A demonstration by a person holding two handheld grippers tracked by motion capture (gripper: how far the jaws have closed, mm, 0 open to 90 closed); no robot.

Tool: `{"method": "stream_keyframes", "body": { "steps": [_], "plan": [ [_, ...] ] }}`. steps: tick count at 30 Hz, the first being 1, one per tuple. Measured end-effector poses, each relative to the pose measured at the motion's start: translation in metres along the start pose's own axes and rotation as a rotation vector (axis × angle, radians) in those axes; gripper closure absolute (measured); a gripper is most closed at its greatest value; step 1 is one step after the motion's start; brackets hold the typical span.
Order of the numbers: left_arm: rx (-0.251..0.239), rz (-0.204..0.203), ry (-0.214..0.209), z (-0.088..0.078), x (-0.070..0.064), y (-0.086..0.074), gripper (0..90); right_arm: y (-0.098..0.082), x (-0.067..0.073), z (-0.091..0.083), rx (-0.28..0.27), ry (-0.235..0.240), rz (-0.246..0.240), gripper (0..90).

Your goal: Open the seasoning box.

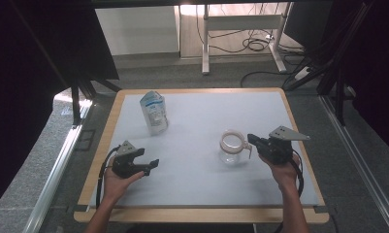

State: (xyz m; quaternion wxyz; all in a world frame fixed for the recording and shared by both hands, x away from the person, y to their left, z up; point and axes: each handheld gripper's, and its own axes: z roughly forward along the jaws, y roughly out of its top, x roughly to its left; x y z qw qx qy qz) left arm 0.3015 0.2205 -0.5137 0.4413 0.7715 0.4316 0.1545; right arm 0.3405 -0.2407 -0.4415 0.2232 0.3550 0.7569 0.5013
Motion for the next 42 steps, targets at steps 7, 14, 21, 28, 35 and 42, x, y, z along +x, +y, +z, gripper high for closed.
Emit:
{"method": "stream_keyframes", "body": {
  "steps": [7,14,21,28,35,42],
  "plan": [
    [0.006,-0.002,-0.016,0.004,-0.003,-0.001,23.8,-0.002,0.003,0.000,0.013,-0.025,-0.019,90.0],
    [0.016,0.001,-0.020,0.008,-0.004,-0.002,24.4,-0.008,0.001,0.005,0.047,-0.065,-0.026,90.0],
    [0.015,0.000,-0.026,0.009,-0.005,-0.001,24.5,-0.011,-0.001,0.007,0.052,-0.066,-0.033,90.0],
    [0.006,0.008,-0.021,0.014,-0.009,0.000,31.5,-0.011,0.001,0.007,0.049,-0.075,-0.048,90.0],
    [-0.014,0.014,-0.032,0.023,-0.019,0.010,41.8,-0.012,0.000,0.006,0.044,-0.071,-0.041,90.0],
    [-0.031,0.040,-0.092,0.041,-0.035,0.031,64.6,-0.013,0.001,0.006,0.038,-0.075,-0.047,90.0]
  ]
}}
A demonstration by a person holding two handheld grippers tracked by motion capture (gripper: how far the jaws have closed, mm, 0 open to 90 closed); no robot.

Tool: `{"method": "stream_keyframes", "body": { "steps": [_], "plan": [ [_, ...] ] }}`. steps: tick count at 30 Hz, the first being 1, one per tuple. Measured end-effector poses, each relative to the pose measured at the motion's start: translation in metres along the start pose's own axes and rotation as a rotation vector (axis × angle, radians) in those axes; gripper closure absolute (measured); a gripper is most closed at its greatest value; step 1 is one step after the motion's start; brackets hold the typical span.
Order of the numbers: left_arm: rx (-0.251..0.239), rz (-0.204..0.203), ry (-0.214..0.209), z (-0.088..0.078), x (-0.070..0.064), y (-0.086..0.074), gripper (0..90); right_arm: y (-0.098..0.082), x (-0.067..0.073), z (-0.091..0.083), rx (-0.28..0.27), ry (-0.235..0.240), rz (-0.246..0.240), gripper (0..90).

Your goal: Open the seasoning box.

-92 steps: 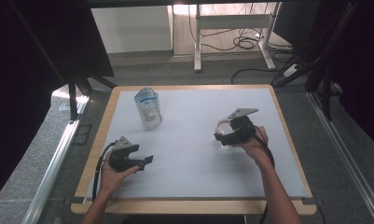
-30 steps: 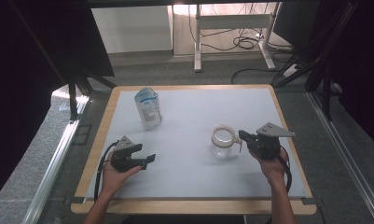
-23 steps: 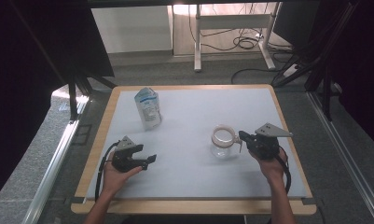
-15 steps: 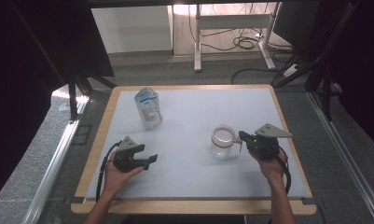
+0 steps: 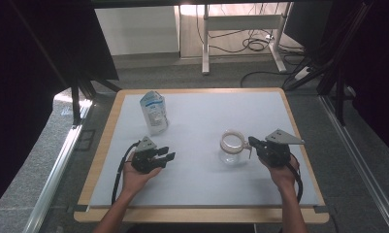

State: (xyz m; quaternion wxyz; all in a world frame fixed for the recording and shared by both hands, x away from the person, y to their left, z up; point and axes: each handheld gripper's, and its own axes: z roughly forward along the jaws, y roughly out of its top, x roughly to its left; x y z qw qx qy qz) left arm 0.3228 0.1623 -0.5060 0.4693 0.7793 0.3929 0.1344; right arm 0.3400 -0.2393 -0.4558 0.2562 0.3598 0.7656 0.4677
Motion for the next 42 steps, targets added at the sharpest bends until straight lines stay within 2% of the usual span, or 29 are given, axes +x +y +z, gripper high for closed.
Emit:
{"method": "stream_keyframes", "body": {
  "steps": [2,3,6,10,16,24,27,33,42],
  "plan": [
    [0.001,0.008,-0.009,0.003,-0.002,0.003,68.1,0.000,0.000,0.000,0.000,-0.001,-0.001,90.0],
    [0.000,0.017,-0.017,0.006,-0.005,0.007,73.2,0.000,0.000,0.000,-0.001,0.001,0.001,90.0],
    [0.005,0.043,-0.035,0.014,-0.011,0.017,78.5,0.000,0.000,0.000,-0.002,0.003,0.004,90.0],
    [0.009,0.057,-0.059,0.024,-0.018,0.028,84.5,-0.001,-0.001,0.000,-0.004,0.006,0.005,90.0],
    [0.010,0.060,-0.082,0.036,-0.024,0.039,87.7,-0.002,-0.001,-0.001,-0.006,0.007,0.007,90.0],
    [0.020,0.056,-0.099,0.046,-0.031,0.044,89.3,-0.003,-0.002,-0.001,-0.003,0.008,0.010,90.0],
    [0.026,0.063,-0.113,0.052,-0.035,0.048,89.5,-0.002,-0.001,-0.001,-0.002,0.005,0.003,90.0],
    [0.029,0.107,-0.132,0.063,-0.048,0.062,89.8,-0.003,-0.001,-0.001,-0.002,0.010,0.009,90.0],
    [0.027,0.133,-0.158,0.077,-0.060,0.077,90.0,-0.004,-0.003,-0.002,-0.008,0.013,0.017,90.0]
  ]
}}
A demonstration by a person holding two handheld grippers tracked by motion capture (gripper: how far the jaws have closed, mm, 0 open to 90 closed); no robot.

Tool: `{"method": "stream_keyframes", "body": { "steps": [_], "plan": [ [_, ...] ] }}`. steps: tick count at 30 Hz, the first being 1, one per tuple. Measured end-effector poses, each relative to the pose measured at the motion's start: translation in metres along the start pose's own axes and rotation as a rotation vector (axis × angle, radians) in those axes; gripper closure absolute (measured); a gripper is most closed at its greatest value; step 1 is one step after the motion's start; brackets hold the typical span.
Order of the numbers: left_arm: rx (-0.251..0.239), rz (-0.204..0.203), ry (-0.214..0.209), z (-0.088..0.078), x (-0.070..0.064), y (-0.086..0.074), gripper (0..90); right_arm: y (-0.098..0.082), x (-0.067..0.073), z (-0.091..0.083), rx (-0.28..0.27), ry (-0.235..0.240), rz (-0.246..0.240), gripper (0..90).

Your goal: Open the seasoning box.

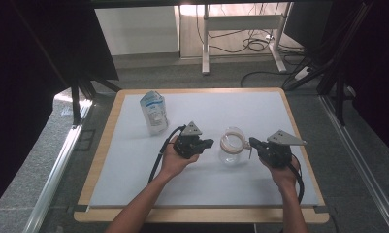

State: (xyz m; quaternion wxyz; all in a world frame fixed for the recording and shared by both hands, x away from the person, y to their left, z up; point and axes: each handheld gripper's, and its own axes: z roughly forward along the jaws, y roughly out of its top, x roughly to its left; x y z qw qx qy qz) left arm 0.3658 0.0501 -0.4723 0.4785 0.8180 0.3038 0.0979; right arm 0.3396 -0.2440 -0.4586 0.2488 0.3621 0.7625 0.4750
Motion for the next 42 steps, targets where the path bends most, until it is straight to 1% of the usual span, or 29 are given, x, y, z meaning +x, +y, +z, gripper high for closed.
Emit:
{"method": "stream_keyframes", "body": {
  "steps": [1,3,4,5,6,8,10,14,17,18,25,30,33,39,42],
  "plan": [
    [-0.003,0.002,-0.003,0.002,-0.001,0.002,90.0,0.000,0.000,0.000,0.002,-0.005,-0.001,90.0],
    [0.000,0.009,-0.011,0.005,-0.004,0.005,90.0,-0.002,-0.001,0.001,0.027,-0.026,-0.011,90.0],
    [-0.001,0.011,-0.016,0.006,-0.005,0.007,90.0,-0.004,-0.002,0.001,0.018,-0.026,0.001,90.0],
    [-0.002,0.015,-0.019,0.007,-0.006,0.008,90.0,-0.004,-0.002,0.001,0.005,-0.013,0.015,90.0],
    [-0.001,0.018,-0.022,0.008,-0.006,0.010,90.0,-0.002,0.001,0.001,0.009,-0.024,-0.006,90.0],
    [-0.014,0.018,-0.012,0.006,-0.006,0.011,90.0,0.000,0.002,0.000,0.006,-0.028,-0.008,90.0],
    [-0.025,0.017,-0.010,0.001,-0.006,0.012,90.0,0.002,0.003,-0.003,-0.014,-0.042,-0.014,90.0],
    [-0.010,0.018,-0.006,0.000,-0.002,0.010,90.0,0.004,0.003,-0.004,-0.028,-0.020,-0.009,90.0],
    [0.000,0.014,-0.003,0.002,-0.001,0.010,90.0,0.004,0.004,0.000,-0.013,-0.010,-0.015,90.0],
    [0.003,0.013,-0.006,0.004,0.000,0.010,90.0,0.002,0.004,0.002,-0.005,-0.009,-0.011,90.0],
    [0.014,0.017,-0.002,0.006,-0.001,0.009,90.0,0.001,0.002,0.001,-0.012,0.000,-0.001,90.0],
    [0.023,0.015,-0.009,0.010,0.000,0.008,90.0,0.000,0.001,0.000,-0.010,0.001,0.001,90.0],
    [0.028,0.021,-0.013,0.012,-0.002,0.010,90.0,0.000,0.001,0.001,-0.007,0.000,-0.004,90.0],
    [0.020,0.036,-0.025,0.015,-0.008,0.017,90.0,0.000,0.001,0.001,-0.007,0.001,-0.005,90.0],
    [0.020,0.046,-0.024,0.015,-0.010,0.020,90.0,-0.001,0.002,0.001,-0.006,-0.003,-0.007,90.0]
  ]
}}
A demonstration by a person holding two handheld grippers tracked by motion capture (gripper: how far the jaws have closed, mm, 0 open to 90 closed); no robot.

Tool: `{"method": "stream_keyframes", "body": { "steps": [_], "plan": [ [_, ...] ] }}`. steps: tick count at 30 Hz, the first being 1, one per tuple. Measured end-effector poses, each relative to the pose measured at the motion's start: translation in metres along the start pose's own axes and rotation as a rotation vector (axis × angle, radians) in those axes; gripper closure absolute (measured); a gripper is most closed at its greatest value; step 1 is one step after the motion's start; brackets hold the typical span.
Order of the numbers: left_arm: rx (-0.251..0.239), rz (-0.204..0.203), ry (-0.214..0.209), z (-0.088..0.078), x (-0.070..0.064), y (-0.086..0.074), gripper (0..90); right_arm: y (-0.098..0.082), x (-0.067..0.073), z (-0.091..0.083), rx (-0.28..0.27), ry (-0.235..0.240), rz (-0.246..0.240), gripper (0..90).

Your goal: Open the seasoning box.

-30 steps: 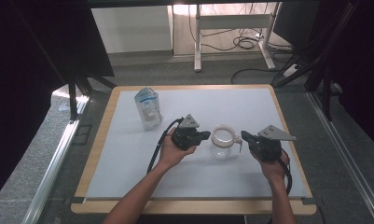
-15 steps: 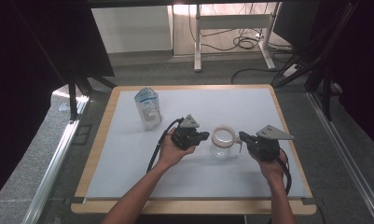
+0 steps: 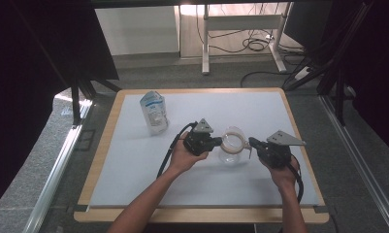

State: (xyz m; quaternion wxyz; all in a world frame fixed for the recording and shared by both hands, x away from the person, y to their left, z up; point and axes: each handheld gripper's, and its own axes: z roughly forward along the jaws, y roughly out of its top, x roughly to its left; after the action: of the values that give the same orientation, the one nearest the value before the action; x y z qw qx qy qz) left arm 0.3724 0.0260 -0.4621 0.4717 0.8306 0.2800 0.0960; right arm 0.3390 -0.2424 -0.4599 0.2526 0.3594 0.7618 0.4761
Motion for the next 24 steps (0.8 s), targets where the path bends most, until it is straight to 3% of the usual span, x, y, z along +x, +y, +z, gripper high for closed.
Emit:
{"method": "stream_keyframes", "body": {
  "steps": [6,9,12,14,17,24],
  "plan": [
    [-0.006,-0.014,-0.012,-0.002,0.002,0.002,90.0,0.001,0.004,-0.009,-0.028,0.005,0.010,90.0],
    [-0.003,-0.010,-0.013,-0.003,0.002,0.003,90.0,-0.002,0.014,-0.014,-0.031,0.048,0.017,88.5],
    [0.000,-0.012,-0.013,-0.003,0.002,0.004,90.0,-0.019,0.031,-0.009,0.020,0.105,0.007,82.2],
    [-0.005,-0.011,-0.019,-0.003,0.002,0.005,90.0,-0.023,0.034,-0.007,0.036,0.109,0.004,80.5],
    [-0.012,-0.013,-0.025,-0.004,-0.001,0.010,90.0,-0.033,0.043,0.002,0.081,0.125,-0.002,69.7],
    [-0.018,-0.005,-0.033,-0.003,-0.007,0.018,90.0,-0.044,0.049,0.009,0.120,0.133,-0.001,62.2]
  ]
}}
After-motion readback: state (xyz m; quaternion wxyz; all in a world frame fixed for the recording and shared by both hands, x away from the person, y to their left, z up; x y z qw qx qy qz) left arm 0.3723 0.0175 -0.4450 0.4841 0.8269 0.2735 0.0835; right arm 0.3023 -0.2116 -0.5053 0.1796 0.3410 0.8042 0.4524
